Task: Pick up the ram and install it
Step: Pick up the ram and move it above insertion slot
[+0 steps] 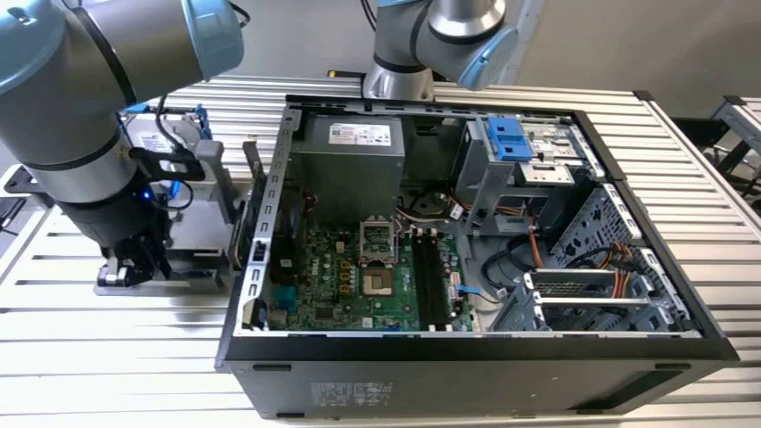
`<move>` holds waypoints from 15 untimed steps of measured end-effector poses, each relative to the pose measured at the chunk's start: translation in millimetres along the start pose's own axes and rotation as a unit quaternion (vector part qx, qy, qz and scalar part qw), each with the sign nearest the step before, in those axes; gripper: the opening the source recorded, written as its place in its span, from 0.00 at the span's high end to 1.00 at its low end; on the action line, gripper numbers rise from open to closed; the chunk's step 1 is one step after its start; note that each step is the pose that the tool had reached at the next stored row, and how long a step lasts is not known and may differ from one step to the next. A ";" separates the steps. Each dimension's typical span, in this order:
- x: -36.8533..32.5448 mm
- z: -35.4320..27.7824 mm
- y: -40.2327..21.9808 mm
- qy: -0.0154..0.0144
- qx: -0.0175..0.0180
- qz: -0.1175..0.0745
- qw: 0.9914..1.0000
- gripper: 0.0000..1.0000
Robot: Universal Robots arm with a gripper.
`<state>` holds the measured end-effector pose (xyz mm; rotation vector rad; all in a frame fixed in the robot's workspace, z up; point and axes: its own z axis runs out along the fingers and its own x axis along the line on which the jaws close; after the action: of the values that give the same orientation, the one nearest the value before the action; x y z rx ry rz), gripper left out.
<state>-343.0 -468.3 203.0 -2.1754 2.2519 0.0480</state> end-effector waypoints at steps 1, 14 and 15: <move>-0.1 -2.8 0.0 0.000 0.000 0.000 1.000 1.00; -0.9 -32.5 0.5 0.000 0.000 0.000 1.000 1.00; -1.0 -34.7 0.5 0.000 0.000 0.000 1.000 1.00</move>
<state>-343.0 -468.3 237.8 -2.1754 2.2519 0.0480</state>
